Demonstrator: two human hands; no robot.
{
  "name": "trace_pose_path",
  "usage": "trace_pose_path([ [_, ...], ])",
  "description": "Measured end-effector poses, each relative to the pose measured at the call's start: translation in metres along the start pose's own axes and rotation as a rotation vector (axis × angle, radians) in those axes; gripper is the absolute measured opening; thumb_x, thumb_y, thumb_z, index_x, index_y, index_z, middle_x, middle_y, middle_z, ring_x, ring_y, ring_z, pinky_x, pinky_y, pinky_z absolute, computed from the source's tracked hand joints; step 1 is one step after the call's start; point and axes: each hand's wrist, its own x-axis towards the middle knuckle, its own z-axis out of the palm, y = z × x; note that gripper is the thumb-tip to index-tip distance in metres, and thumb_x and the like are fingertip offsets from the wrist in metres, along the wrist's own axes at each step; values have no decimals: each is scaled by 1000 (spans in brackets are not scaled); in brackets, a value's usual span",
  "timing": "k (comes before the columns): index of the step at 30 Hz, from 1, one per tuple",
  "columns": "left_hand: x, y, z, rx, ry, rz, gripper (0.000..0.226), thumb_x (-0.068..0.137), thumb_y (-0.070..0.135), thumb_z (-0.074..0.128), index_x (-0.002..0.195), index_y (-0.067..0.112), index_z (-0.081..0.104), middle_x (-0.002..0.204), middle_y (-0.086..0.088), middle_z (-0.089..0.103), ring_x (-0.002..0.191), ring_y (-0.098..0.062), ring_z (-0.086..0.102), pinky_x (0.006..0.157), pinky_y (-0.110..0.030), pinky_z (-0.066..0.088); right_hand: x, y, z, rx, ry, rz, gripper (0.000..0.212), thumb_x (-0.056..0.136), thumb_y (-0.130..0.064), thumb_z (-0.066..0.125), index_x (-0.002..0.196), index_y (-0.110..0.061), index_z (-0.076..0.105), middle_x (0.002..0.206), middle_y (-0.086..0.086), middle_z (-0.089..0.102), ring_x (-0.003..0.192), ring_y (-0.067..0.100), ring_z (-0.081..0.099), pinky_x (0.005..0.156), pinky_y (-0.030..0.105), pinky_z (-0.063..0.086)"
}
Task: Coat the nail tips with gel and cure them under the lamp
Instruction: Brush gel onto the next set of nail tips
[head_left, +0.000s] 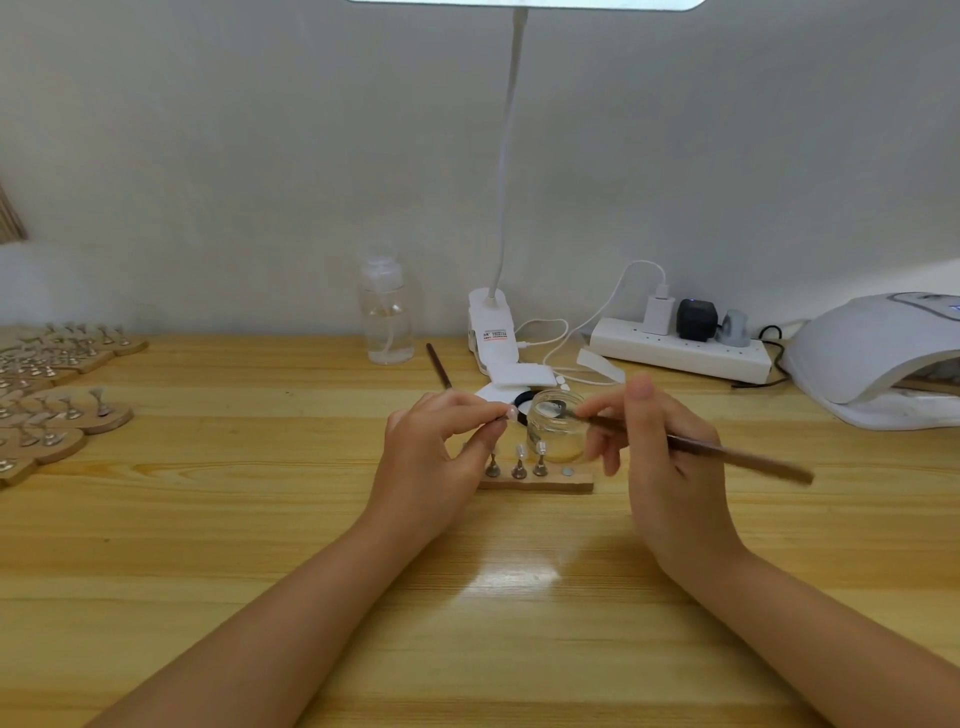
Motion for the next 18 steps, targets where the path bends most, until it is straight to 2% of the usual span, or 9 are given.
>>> trace_pose_path([
  [2, 0, 0, 0, 4, -2, 1, 18, 82, 7, 64, 95, 18, 72, 83, 18, 61, 90, -11, 57, 91, -52, 39, 0, -1, 1, -65, -44, -28, 14, 92, -32, 43, 92, -30, 57, 65, -4, 64, 59, 5, 59, 57, 14, 48],
  [3, 0, 0, 0, 9, -7, 4, 18, 82, 7, 64, 95, 17, 72, 83, 18, 61, 90, -11, 57, 90, -52, 39, 0, -1, 1, -98, -72, -31, 11, 92, -27, 46, 95, -32, 55, 70, -8, 65, 63, 3, 62, 59, 14, 49],
  [6, 0, -1, 0, 20, -11, 9, 18, 82, 8, 64, 96, 16, 72, 82, 16, 61, 89, -11, 57, 89, -52, 39, 0, -3, 3, -206, -146, -69, 10, 87, -30, 48, 86, -34, 56, 75, -14, 64, 70, 0, 61, 63, 14, 48],
  [9, 0, -1, 0, 27, -10, 11, 18, 82, 8, 64, 96, 16, 72, 80, 16, 60, 88, -12, 57, 89, -52, 39, -2, -5, 2, -221, -132, -101, 25, 86, -32, 38, 73, -28, 60, 67, -13, 61, 67, 0, 58, 61, 12, 44],
  [14, 0, 0, 0, 27, -14, 14, 17, 82, 7, 64, 94, 17, 72, 80, 16, 61, 88, -13, 57, 89, -53, 39, -2, -4, 3, -231, -158, -89, 34, 87, -35, 35, 72, -22, 62, 69, -8, 64, 67, 3, 58, 60, 14, 44],
  [18, 0, 0, 0, 25, -5, 3, 18, 82, 8, 64, 94, 18, 72, 80, 16, 61, 89, -12, 57, 89, -53, 39, -5, -2, 3, -72, -134, -29, 41, 87, -37, 33, 64, -23, 64, 58, -3, 63, 57, 3, 59, 58, 17, 45],
])
